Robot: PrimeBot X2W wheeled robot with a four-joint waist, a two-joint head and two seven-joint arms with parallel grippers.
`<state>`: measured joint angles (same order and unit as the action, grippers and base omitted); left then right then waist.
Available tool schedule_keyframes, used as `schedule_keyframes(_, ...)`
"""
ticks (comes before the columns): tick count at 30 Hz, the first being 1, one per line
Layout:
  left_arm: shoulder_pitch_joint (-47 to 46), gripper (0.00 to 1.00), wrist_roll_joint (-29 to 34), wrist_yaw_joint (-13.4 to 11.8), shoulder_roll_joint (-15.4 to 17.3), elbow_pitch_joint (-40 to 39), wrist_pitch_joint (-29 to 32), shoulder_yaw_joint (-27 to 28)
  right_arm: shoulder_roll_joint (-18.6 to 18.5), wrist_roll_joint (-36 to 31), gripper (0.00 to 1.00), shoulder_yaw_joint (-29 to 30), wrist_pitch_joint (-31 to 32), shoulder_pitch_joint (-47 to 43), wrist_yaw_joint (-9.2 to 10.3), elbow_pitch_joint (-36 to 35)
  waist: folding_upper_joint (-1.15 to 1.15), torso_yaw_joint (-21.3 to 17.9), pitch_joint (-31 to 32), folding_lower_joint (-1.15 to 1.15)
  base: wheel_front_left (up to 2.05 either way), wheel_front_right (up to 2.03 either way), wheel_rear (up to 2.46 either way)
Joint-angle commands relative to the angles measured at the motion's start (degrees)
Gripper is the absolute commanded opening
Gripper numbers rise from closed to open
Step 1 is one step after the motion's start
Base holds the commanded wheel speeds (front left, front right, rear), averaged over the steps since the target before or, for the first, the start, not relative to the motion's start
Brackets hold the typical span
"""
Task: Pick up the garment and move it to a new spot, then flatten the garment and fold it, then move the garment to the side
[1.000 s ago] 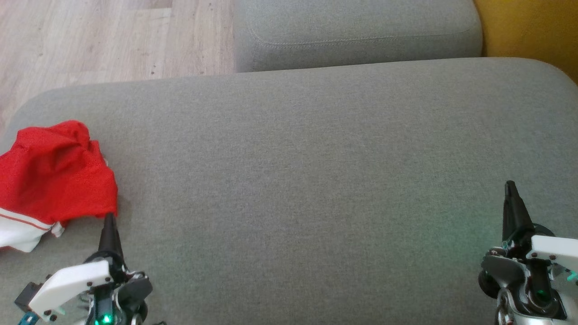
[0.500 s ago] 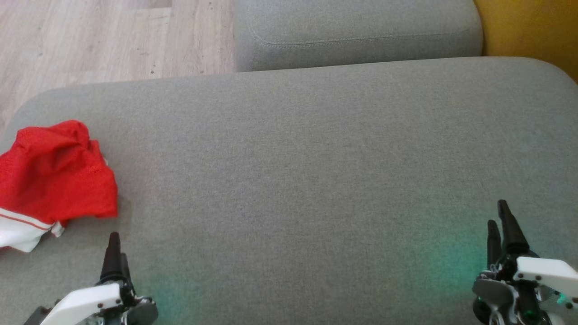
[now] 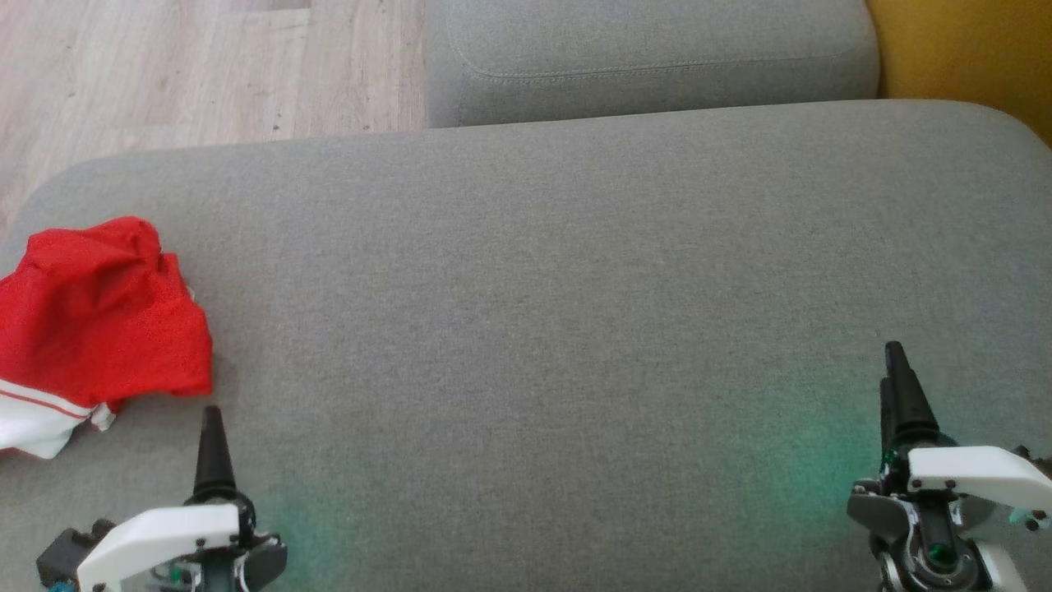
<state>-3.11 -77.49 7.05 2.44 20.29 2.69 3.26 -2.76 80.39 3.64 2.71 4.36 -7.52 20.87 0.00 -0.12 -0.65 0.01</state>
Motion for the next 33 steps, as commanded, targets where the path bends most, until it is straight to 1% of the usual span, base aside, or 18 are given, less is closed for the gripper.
schedule_keyframes(1, -3.22, 1.00, 2.29, 0.08, 1.03, -1.51, -0.69, -0.20, -1.36, -1.84, 1.00, -0.79, -0.62, 3.65, 0.01, -1.57, 0.00, -0.01, -0.02, -0.01, 0.00, 0.00, 0.00)
schedule_keyframes(13, -4.06, 1.00, 12.75, -0.74, 1.94, -0.81, -2.71, -2.35, -1.59, -10.97, 1.00, -3.08, -2.65, 5.22, 0.01, -0.17, 0.00, -0.17, -0.38, -0.01, 0.00, 0.00, 0.00)
schedule_keyframes(14, -4.06, 1.00, 12.75, -0.74, 1.94, -0.81, -2.71, -2.35, -1.59, -10.97, 1.00, -3.08, -2.65, 5.22, 0.01, -0.17, 0.00, -0.17, -0.38, -0.01, 0.00, 0.00, 0.00)
schedule_keyframes(33, -6.38, 1.00, 26.29, -2.12, 4.03, -0.01, -5.91, -4.98, -1.93, -24.27, 1.00, -4.94, -5.87, 8.44, 0.01, 0.92, 0.00, -0.27, -0.56, -0.01, 0.00, 0.00, 0.00)
